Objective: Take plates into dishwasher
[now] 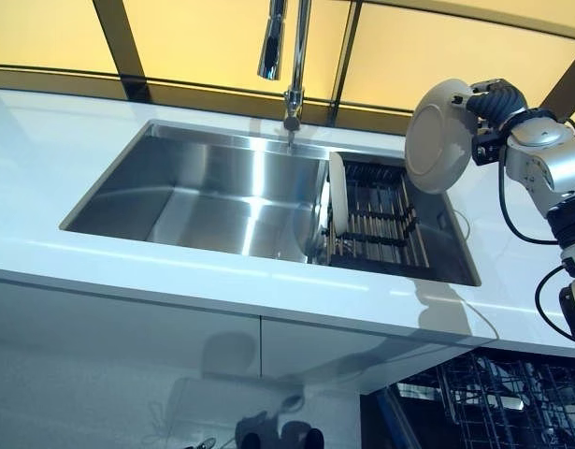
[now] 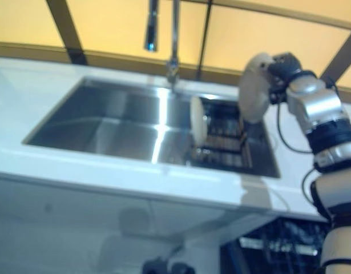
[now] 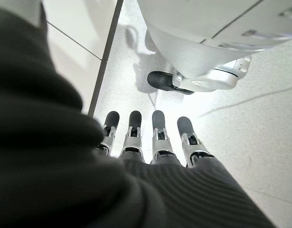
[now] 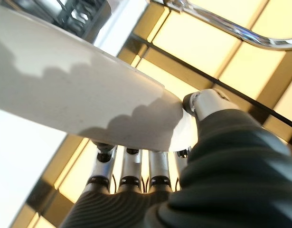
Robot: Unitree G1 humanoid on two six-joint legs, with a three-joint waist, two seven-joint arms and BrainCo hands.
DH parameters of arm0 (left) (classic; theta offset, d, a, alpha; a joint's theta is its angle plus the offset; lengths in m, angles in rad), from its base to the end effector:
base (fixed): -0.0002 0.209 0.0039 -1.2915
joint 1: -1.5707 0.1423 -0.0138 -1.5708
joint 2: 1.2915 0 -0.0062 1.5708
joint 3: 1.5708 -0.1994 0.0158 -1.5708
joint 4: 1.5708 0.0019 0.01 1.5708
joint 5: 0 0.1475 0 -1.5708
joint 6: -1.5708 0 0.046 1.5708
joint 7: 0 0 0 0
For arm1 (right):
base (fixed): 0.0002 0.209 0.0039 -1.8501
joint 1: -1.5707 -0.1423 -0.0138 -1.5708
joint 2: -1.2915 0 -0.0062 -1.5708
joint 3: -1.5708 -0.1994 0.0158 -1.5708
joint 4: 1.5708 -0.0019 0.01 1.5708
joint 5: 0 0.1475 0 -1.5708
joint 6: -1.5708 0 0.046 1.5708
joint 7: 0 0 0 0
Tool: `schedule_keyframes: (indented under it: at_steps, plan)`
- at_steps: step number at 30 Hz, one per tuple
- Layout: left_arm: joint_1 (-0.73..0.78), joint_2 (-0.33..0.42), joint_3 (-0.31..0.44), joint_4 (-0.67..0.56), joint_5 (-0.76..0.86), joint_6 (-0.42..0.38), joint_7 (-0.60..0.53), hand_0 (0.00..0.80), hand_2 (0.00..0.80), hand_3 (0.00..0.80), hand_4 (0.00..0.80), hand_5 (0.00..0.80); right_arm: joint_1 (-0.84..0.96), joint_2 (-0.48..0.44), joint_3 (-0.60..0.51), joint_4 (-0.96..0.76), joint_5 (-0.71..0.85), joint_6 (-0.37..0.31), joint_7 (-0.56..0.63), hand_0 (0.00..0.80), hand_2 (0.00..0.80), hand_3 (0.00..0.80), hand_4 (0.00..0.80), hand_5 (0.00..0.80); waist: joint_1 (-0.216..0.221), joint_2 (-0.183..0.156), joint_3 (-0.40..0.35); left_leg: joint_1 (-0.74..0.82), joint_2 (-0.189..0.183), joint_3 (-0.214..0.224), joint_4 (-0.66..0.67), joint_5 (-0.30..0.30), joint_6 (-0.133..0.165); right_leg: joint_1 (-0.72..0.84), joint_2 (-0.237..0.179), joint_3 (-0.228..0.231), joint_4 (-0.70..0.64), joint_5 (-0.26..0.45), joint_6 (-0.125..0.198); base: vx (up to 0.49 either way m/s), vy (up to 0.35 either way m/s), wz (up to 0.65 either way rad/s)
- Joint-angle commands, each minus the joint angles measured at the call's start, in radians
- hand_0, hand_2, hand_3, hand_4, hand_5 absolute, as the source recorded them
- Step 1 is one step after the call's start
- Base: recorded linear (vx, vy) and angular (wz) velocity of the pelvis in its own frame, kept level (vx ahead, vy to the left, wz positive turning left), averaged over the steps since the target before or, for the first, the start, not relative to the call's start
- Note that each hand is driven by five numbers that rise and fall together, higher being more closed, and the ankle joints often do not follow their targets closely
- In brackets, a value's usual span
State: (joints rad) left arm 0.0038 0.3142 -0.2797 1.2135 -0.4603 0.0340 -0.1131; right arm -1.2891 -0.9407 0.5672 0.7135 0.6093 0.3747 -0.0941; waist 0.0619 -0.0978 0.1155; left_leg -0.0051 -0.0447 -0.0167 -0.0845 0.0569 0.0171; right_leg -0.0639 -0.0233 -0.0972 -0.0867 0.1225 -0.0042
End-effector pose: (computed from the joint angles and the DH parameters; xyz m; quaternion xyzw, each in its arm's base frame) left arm 0.0727 0.2474 -0.1350 -0.0149 0.5815 0.0621 0.8110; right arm 0.3549 -0.2740 0.3090 -0.2263 -0.0360 -0.1241 0.9654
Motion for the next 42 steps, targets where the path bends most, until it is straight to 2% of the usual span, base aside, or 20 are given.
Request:
schedule_keyframes:
  at_steps: [1, 20, 42]
  plan:
    - [-0.002, 0.013, -0.028, 0.056, 0.050, -0.012, -0.011, 0.000, 0.000, 0.000, 0.000, 0.000, -0.063, -0.100, 0.014, 0.022, -0.024, -0.066, 0.005, 0.800, 0.800, 0.800, 0.800, 0.800, -0.012, -0.021, -0.050, 0.037, -0.010, 0.040, -0.003, -0.092, 0.015, 0.079, 0.022, 0.019, -0.001, -0.086, 0.036, 0.013, 0.028, -0.16]
    - [-0.002, 0.028, -0.051, 0.058, 0.084, 0.000, -0.040, 0.000, 0.000, 0.000, 0.000, 0.000, -0.127, -0.268, 0.084, 0.163, -0.085, -0.017, 0.188, 0.800, 0.800, 0.800, 0.800, 0.800, -0.070, -0.032, -0.094, 0.086, -0.004, 0.100, -0.003, -0.121, 0.029, 0.103, 0.036, 0.090, -0.001, -0.069, 0.047, 0.006, 0.015, -0.15]
    - [0.000, 0.040, -0.020, 0.052, 0.135, 0.009, -0.057, 0.000, 0.000, 0.000, 0.000, 0.000, 0.114, -0.441, -0.080, 0.202, -0.181, -0.003, 0.346, 0.800, 0.800, 0.800, 0.800, 0.800, -0.135, -0.039, -0.083, 0.094, 0.011, 0.168, -0.003, -0.129, 0.039, 0.085, 0.053, 0.147, -0.001, -0.053, 0.057, 0.021, -0.003, -0.11]
